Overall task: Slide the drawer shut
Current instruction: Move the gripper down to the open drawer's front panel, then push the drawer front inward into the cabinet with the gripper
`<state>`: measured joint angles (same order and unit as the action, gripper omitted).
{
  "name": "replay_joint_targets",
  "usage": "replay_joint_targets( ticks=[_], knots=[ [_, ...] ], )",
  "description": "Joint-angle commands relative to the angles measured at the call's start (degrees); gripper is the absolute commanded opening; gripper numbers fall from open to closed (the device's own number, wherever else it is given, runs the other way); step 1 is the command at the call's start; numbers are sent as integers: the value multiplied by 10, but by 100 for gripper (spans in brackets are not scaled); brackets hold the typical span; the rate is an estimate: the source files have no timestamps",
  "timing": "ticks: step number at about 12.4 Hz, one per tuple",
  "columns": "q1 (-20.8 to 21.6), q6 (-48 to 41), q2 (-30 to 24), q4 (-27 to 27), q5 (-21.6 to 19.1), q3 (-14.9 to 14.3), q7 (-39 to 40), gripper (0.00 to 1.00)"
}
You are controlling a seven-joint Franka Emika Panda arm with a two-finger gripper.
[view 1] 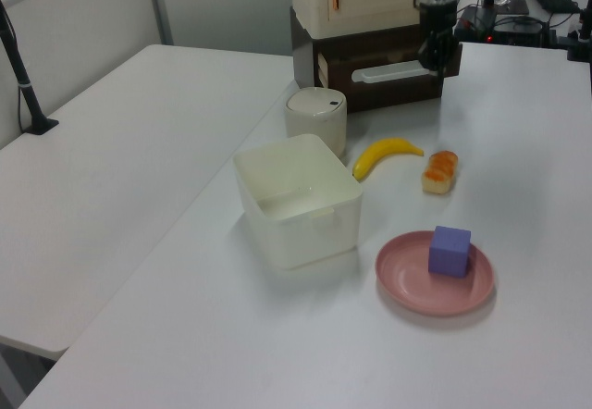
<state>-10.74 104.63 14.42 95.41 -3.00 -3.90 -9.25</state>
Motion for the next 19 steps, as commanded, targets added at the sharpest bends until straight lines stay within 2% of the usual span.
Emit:
replay_joint_targets(
  ticks=[1, 3, 14, 19],
  knots=[
    [5, 93, 49, 14, 56, -3, -66, 0],
    [3, 146, 72, 15, 65, -3, -100, 0],
    [-50, 295, 86, 10, 59, -13, -246, 0],
    [-62, 369, 98, 8, 62, -23, -268, 0]
  ],
)
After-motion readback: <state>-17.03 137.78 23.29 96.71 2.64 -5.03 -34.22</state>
